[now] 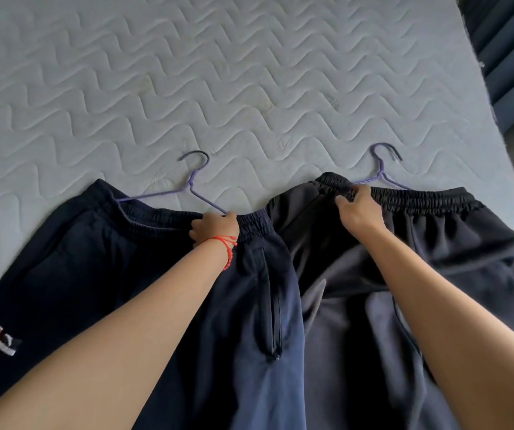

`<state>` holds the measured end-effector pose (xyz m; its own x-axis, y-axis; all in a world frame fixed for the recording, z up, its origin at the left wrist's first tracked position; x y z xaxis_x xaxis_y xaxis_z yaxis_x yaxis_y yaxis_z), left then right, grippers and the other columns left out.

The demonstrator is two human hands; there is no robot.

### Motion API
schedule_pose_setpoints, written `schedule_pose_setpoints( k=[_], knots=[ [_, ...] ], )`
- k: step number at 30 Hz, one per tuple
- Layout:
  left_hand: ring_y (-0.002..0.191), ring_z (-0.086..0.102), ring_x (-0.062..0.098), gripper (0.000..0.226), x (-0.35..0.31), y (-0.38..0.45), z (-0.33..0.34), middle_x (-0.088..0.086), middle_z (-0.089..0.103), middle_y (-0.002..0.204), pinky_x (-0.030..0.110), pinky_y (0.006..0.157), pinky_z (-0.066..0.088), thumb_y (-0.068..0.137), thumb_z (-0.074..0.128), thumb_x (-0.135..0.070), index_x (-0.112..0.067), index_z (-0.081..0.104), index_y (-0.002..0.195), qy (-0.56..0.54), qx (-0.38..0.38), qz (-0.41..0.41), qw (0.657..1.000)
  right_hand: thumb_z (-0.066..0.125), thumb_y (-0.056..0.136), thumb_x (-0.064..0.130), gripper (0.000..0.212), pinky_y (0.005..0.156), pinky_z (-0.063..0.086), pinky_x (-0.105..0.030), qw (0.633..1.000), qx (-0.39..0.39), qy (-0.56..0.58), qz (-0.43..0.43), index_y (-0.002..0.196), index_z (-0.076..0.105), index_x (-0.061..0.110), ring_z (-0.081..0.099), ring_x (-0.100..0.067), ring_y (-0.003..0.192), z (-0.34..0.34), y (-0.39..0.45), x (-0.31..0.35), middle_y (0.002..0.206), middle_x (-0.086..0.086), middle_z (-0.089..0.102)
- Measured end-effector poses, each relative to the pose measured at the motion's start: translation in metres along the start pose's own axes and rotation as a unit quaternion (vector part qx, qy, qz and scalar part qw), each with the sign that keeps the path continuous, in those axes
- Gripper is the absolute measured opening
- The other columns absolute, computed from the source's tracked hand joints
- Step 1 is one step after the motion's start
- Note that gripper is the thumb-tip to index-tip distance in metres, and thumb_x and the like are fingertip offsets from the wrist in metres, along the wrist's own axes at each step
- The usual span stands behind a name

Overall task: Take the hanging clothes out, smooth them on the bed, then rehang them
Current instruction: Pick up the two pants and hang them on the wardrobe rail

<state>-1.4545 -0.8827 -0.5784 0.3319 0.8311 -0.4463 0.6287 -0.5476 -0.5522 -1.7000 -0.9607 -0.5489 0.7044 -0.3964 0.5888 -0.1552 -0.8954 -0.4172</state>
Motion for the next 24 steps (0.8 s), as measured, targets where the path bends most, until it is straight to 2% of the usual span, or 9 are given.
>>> schedule_pose_setpoints(
  k=[4,8,14,16,18,20,22,23,24],
  knots=[
    [0.122,0.036,0.037,0.044,-0.002,0.009,0.005,0.021,0.038,0.134,0.041,0.103,0.031,0.087,0.046,-0.037,-0.008,0.055,0.119,-0.042,-0.004,-0.028,0.999,0.041,0.094,0.033,0.057,0.102,0.033,-0.038,0.999,-0.021,0.003,0.044,0.143,0.025,0.009,0.043,-0.038,0.126,0.014,0.019,0.0,0.136,-0.022,0.047],
    [0.122,0.037,0.036,0.043,-0.005,0.014,0.005,0.021,0.041,0.133,0.041,0.102,0.031,0.087,0.047,-0.035,-0.004,0.058,0.114,-0.057,-0.015,-0.037,0.998,0.042,0.094,0.035,0.057,0.101,0.034,-0.037,0.995,-0.061,0.021,0.069,0.142,0.024,0.012,0.044,-0.036,0.126,0.017,0.029,0.003,0.135,-0.019,0.049],
    [0.118,0.038,0.036,0.037,0.003,0.013,0.006,0.018,0.051,0.123,0.046,0.102,0.035,0.089,0.042,-0.033,-0.007,0.066,0.099,-0.123,-0.031,0.0,0.992,0.047,0.091,0.037,0.059,0.098,0.036,-0.039,0.978,-0.116,0.09,0.148,0.133,0.025,0.003,0.047,-0.038,0.122,0.018,0.035,0.002,0.133,-0.022,0.048],
    [0.116,0.041,0.035,0.037,0.004,0.009,0.003,0.014,0.059,0.113,0.047,0.102,0.035,0.089,0.039,-0.032,-0.008,0.066,0.094,-0.15,-0.032,0.012,0.988,0.048,0.089,0.039,0.063,0.102,0.035,-0.039,0.977,-0.103,0.094,0.158,0.135,0.027,0.002,0.045,-0.037,0.125,0.018,0.043,0.005,0.136,-0.021,0.046],
    [0.112,0.048,0.036,0.034,0.003,0.005,0.001,0.005,0.062,0.084,0.048,0.103,0.036,0.088,0.04,-0.03,-0.01,0.064,0.075,-0.192,-0.022,0.03,0.981,0.053,0.085,0.041,0.064,0.104,0.038,-0.038,0.972,-0.093,0.116,0.18,0.134,0.034,0.004,0.048,-0.034,0.123,0.017,0.048,0.006,0.134,-0.017,0.05],
    [0.102,0.055,0.036,0.034,0.001,0.0,-0.002,-0.005,0.054,0.064,0.049,0.102,0.038,0.086,0.041,-0.029,-0.019,0.053,0.055,-0.231,-0.01,0.046,0.972,0.057,0.084,0.034,0.053,0.09,0.044,-0.032,0.97,-0.066,0.154,0.178,0.129,0.045,0.006,0.053,-0.03,0.119,0.019,0.051,0.006,0.129,-0.013,0.056],
    [0.083,0.054,0.031,0.037,0.0,-0.006,-0.007,-0.007,0.051,0.06,0.041,0.097,0.042,0.088,0.041,-0.025,-0.02,0.047,0.052,-0.251,0.0,0.06,0.966,0.054,0.087,0.021,0.044,0.068,0.044,-0.028,0.969,-0.046,0.176,0.17,0.127,0.049,0.005,0.054,-0.028,0.118,0.018,0.047,0.01,0.13,-0.013,0.056],
    [0.075,0.051,0.027,0.039,0.0,-0.008,-0.01,-0.006,0.051,0.06,0.035,0.087,0.042,0.09,0.041,-0.021,-0.019,0.046,0.052,-0.258,0.003,0.068,0.964,0.052,0.088,0.019,0.042,0.063,0.043,-0.027,0.971,-0.042,0.165,0.169,0.127,0.049,0.004,0.055,-0.027,0.118,0.017,0.046,0.012,0.13,-0.012,0.055],
    [0.069,0.049,0.023,0.04,0.0,-0.011,-0.014,-0.005,0.051,0.06,0.029,0.079,0.04,0.092,0.04,-0.017,-0.017,0.045,0.052,-0.262,0.004,0.082,0.962,0.051,0.088,0.019,0.042,0.067,0.044,-0.026,0.973,-0.043,0.139,0.179,0.127,0.048,0.002,0.055,-0.027,0.117,0.016,0.045,0.012,0.129,-0.012,0.056]
  ],
)
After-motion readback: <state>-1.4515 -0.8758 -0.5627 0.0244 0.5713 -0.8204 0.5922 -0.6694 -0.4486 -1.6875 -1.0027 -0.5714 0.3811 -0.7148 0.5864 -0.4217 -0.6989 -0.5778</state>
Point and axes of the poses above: each hand's wrist, its own y-axis towards the middle knuckle, its own z-axis out of the palm, x = y × z, the point moved 5 cm from there along y, towards the middle knuckle
